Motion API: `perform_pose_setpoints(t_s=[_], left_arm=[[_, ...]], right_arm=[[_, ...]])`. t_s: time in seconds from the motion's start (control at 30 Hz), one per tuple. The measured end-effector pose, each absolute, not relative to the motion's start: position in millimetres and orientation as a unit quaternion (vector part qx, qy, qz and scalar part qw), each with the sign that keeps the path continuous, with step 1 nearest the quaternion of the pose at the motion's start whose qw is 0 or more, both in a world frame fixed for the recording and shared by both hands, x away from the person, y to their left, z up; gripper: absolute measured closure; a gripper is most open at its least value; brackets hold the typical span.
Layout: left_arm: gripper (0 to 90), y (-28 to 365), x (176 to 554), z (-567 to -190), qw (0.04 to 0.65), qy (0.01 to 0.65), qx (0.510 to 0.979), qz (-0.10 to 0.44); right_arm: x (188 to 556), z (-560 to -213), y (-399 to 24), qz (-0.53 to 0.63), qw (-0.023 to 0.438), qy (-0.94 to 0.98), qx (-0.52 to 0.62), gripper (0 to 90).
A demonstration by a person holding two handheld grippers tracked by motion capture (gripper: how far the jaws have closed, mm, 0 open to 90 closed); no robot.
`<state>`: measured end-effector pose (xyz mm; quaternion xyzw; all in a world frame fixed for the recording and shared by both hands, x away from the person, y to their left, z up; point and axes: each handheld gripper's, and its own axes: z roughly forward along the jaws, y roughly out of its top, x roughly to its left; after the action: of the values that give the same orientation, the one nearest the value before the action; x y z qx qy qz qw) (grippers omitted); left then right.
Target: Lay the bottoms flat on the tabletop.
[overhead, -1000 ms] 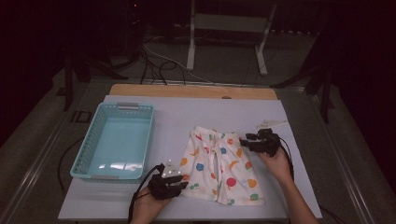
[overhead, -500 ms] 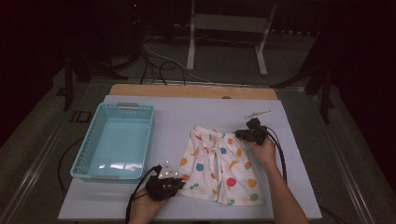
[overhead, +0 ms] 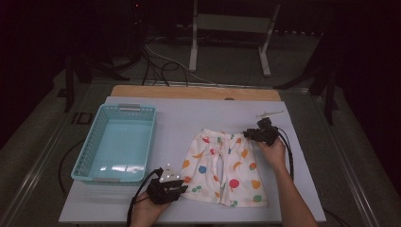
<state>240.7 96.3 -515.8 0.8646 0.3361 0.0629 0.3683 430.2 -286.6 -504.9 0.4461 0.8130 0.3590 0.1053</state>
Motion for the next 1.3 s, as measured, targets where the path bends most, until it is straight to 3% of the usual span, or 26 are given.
perform_pose_setpoints(t_s=[0.2,0.77,1.03,1.3], left_arm=[[64.1,93,240,-515,0.374,0.332,0.864,0.064],[56.5,87,238,-513,0.384,0.317,0.864,0.072],[51.6,84,240,-511,0.404,0.308,0.859,0.067],[48.5,87,243,-508,0.417,0.309,0.852,0.068]], right_arm=[[411,-497,-296,0.377,0.087,0.816,0.429,58.5],[357,-502,-315,0.386,0.083,0.822,0.410,51.6],[355,-498,-307,0.408,0.073,0.814,0.405,38.1],[369,-498,-289,0.426,0.062,0.813,0.392,33.1]])
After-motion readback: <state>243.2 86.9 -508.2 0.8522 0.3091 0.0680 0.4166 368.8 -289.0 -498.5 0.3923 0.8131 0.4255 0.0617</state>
